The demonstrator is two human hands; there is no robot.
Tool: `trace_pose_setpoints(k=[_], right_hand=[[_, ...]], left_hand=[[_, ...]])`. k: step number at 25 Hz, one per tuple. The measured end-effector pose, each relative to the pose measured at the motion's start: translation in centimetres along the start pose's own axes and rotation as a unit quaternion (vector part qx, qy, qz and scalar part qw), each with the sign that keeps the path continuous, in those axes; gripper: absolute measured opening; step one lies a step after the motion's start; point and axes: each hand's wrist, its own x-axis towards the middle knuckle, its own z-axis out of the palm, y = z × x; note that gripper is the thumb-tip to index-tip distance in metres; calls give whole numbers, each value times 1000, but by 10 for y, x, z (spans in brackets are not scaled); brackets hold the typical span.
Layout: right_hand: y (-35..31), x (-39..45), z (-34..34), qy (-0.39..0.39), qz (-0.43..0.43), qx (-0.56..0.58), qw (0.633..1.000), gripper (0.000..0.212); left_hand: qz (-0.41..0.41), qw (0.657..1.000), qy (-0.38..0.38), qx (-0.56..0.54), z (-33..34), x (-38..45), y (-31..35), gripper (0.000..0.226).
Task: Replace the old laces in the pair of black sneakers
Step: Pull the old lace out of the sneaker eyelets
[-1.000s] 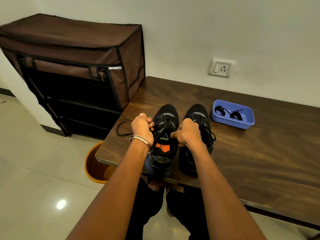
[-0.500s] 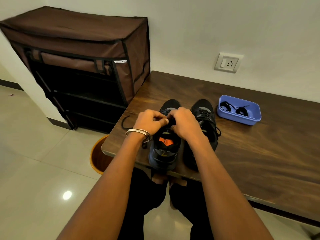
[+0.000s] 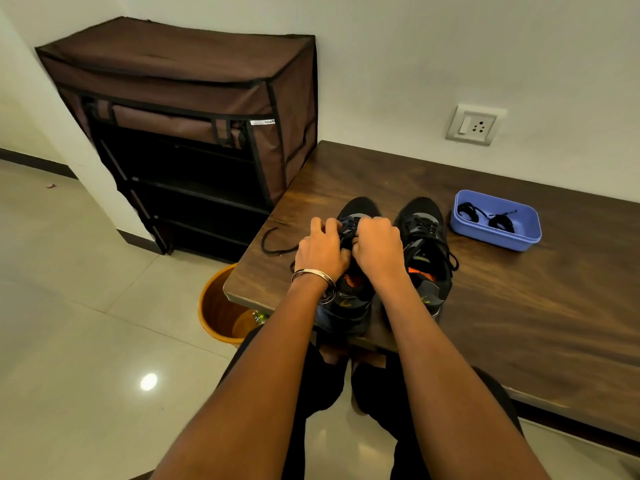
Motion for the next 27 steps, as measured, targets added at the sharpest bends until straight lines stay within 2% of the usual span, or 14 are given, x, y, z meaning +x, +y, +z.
trace_pose_setpoints(k=[2,5,6,8,10,12,16,18,19,21,22,23,25,27], right_hand=[[11,4,2,32,121,124,984,12],[24,9,-2,26,299,338,892,16],[26,10,-3,12,300,352,886,13],[22,9,-6,-42,213,297,930,22],[17,7,-8,-94,90,166,978,32],[12,4,-10,-102,33,47,993,28],[8,3,-6,-69,16,-16,997,15],[7,2,-11,-51,69,80,993,12],[8,2,-18,-41,126,194,972,15],[20,1,-34,-11,231,432,872,18],[27,-2,-40,0,270,487,831,13],[36,-3,-43,13,293,494,818,9],[49,-3,-41,53,287,389,874,7],[46,-1,-34,85,221,276,931,14]], left_hand=[[-11,1000,0,-12,2,2,0,49],[-14,1000,-9,-4,4,2,-3,50],[-18,1000,-12,-5,5,1,-3,50],[-32,999,-16,-14,6,2,-4,50],[-42,999,-13,-22,7,2,-4,50],[-52,998,-11,-33,8,2,-5,51],[-48,998,-4,-34,9,3,-5,52],[-41,999,2,-32,10,3,-5,51],[-41,999,3,-33,10,3,-4,51],[-41,999,5,-33,11,3,-4,52],[-41,999,5,-33,11,3,-4,52],[-41,999,4,-33,12,3,-5,52],[-40,999,3,-35,12,3,-5,52],[-35,999,4,-29,12,3,-4,54]])
